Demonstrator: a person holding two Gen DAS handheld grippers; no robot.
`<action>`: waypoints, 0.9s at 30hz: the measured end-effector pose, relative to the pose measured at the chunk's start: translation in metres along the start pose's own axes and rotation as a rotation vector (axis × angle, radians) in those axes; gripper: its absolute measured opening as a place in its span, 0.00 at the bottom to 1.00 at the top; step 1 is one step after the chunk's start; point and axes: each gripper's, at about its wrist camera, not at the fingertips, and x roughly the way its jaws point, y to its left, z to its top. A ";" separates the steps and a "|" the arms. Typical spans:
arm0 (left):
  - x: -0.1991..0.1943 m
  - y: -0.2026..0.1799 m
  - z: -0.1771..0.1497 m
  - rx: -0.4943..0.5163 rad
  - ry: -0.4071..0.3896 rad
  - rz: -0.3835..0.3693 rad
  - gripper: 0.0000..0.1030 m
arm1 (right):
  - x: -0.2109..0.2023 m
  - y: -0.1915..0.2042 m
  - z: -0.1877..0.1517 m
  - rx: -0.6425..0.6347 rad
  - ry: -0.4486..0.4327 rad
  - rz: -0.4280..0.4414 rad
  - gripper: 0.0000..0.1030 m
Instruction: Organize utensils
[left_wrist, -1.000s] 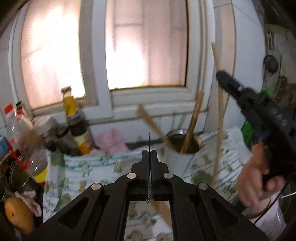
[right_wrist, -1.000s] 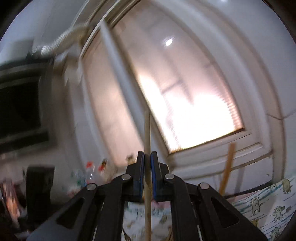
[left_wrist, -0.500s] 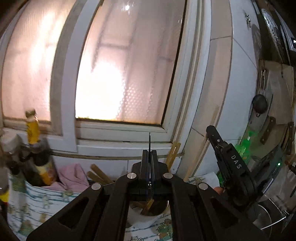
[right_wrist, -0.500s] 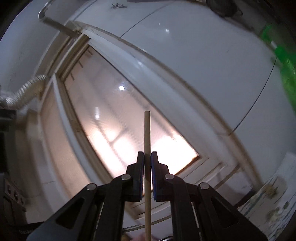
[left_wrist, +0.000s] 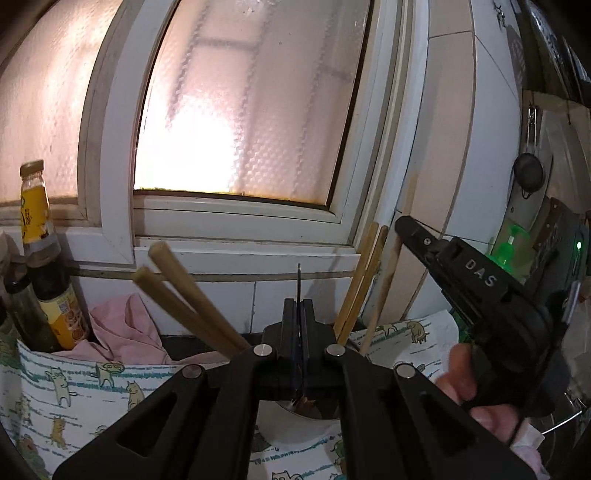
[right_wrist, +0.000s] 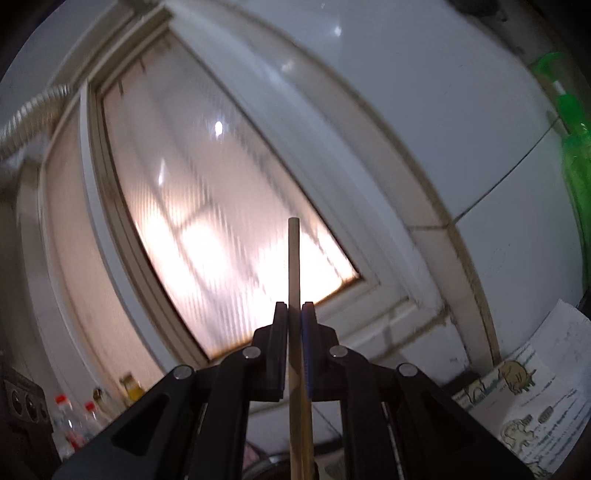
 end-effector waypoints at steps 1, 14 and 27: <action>0.002 0.001 -0.003 -0.003 -0.003 -0.006 0.01 | 0.001 0.001 0.000 -0.012 0.022 0.002 0.06; 0.020 -0.005 -0.019 0.002 0.004 0.002 0.01 | 0.006 0.000 0.001 -0.054 0.212 -0.070 0.08; 0.043 -0.014 -0.032 0.037 0.079 -0.004 0.02 | -0.001 -0.007 0.007 0.011 0.203 0.003 0.32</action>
